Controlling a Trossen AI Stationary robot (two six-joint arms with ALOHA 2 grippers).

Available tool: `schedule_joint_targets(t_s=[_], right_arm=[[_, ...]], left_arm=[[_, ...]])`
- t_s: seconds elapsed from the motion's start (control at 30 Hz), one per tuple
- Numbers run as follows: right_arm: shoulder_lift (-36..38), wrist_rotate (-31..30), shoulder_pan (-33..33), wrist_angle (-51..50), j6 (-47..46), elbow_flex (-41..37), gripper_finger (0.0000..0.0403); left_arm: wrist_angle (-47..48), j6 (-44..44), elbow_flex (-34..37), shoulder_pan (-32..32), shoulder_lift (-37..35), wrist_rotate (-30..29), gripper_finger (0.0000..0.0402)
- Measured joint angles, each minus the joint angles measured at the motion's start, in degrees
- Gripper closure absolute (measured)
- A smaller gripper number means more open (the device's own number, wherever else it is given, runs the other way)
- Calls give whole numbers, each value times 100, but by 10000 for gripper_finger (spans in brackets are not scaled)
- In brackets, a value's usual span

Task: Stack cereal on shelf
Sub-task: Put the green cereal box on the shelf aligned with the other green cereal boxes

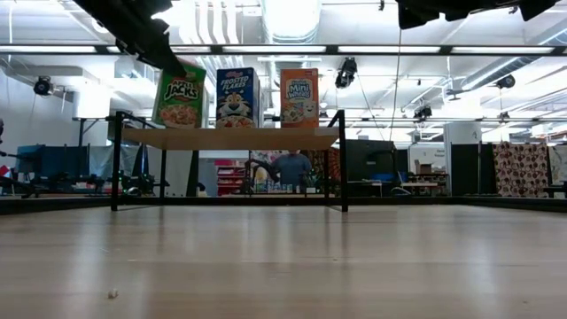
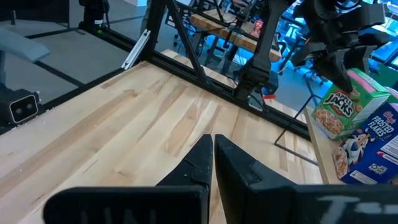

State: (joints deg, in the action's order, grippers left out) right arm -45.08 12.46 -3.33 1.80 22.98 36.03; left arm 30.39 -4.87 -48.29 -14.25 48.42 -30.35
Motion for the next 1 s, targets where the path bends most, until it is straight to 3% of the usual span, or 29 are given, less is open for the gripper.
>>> schedule_joint_targets(t_s=[0.27, 0.57, 1.0], right_arm=[[0, 0, 0, 2, -2, 0, 394], [0, -3, 0, 1, -2, 0, 394], [0, -49, 0, -2, -2, 0, 394]], left_arm=[[7, 23, 0, -16, -15, -36, 199], [277, 5, -29, -14, -85, -162, 193], [1065, 463, -1162, -10, -72, -155, 193]])
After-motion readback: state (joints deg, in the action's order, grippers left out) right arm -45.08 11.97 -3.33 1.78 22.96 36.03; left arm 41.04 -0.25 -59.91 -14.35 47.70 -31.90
